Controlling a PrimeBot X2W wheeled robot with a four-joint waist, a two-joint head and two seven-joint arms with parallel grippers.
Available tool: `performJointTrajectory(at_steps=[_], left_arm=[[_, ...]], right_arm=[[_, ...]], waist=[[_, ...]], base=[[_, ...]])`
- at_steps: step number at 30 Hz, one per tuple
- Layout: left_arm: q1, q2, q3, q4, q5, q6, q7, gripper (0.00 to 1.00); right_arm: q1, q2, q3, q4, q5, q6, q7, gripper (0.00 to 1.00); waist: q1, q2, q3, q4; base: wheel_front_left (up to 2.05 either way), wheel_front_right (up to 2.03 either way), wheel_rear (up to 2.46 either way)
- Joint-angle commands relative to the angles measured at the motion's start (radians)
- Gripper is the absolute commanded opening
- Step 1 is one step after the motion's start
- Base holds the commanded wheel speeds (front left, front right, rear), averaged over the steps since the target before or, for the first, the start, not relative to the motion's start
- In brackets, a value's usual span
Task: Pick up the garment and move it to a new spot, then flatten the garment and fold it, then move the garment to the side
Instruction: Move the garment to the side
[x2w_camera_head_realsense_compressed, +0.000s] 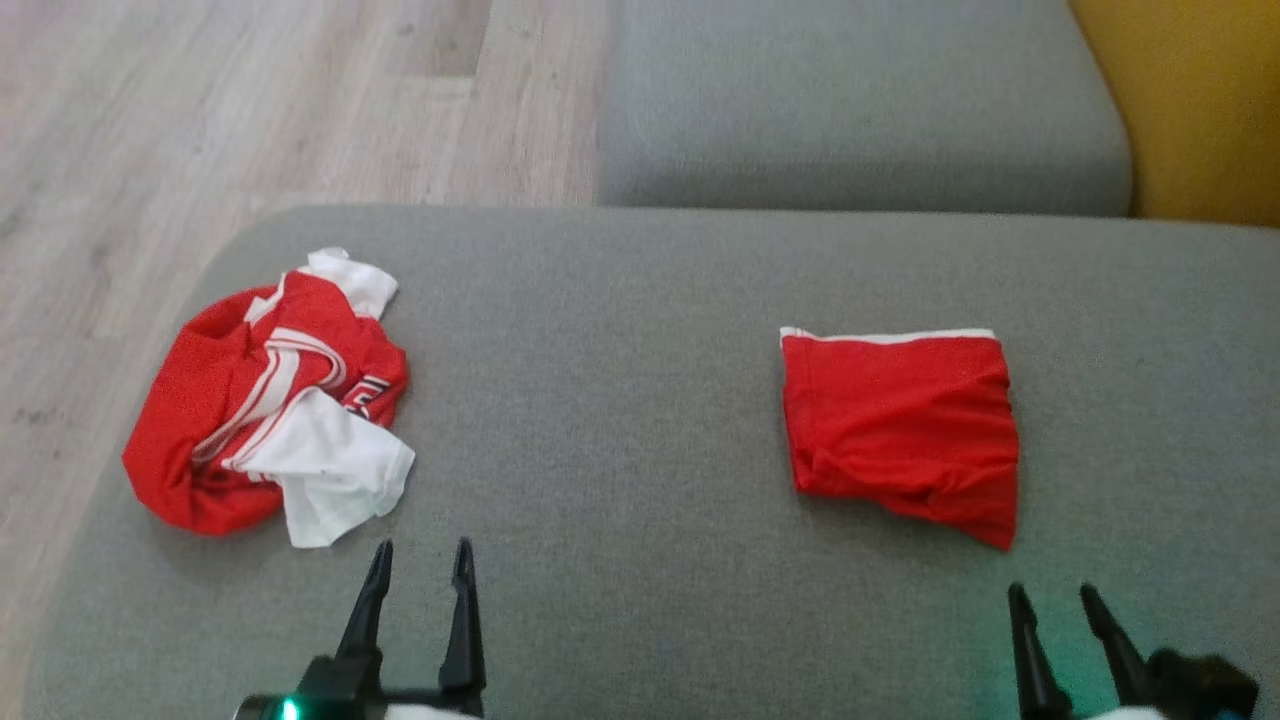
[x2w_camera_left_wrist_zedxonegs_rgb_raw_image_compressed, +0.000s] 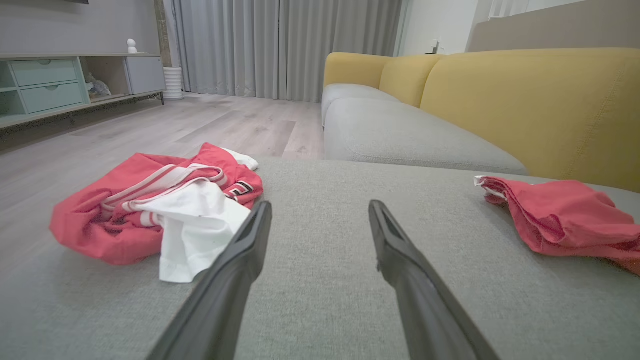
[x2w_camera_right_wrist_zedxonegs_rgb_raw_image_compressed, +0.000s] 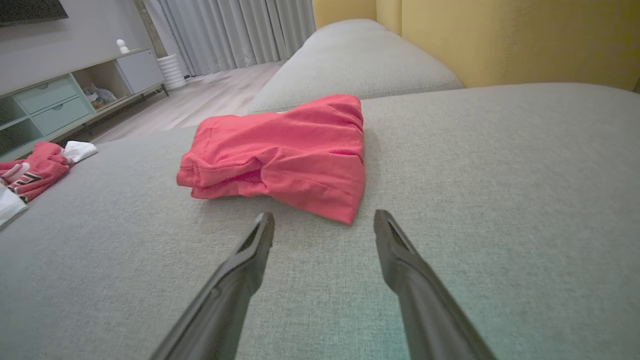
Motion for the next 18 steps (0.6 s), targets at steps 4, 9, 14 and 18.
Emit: performJointTrajectory(at_steps=[4,9,14,18], left_arm=[[-0.100,-0.006,-0.005,-0.049,-0.012,0.017,-0.005,1.00],[-0.154,-0.006,-0.035,-0.067,0.000,0.024,-0.005,1.00],[-0.194,-0.006,-0.057,-0.070,0.003,0.029,-0.005,1.00],[-0.211,-0.006,-0.065,-0.068,-0.014,0.031,-0.005,1.00]], right_arm=[[-0.160,-0.056,0.012,0.032,0.051,0.007,-0.011,1.00],[-0.374,-0.125,0.042,0.188,0.117,0.007,0.050,1.00],[-0.529,-0.154,0.071,0.328,0.195,0.007,0.136,1.00],[-0.585,-0.152,0.090,0.400,0.239,0.007,0.161,1.00]], waist=[[0.0000,0.0000,0.080,0.000],[0.0000,0.0000,0.176,0.000],[0.0000,0.0000,0.223,0.009],[0.0000,0.0000,0.242,0.016]], base=[[0.00,0.00,0.00],[0.00,0.00,0.00],[0.00,0.00,0.00],[0.00,0.00,0.00]])
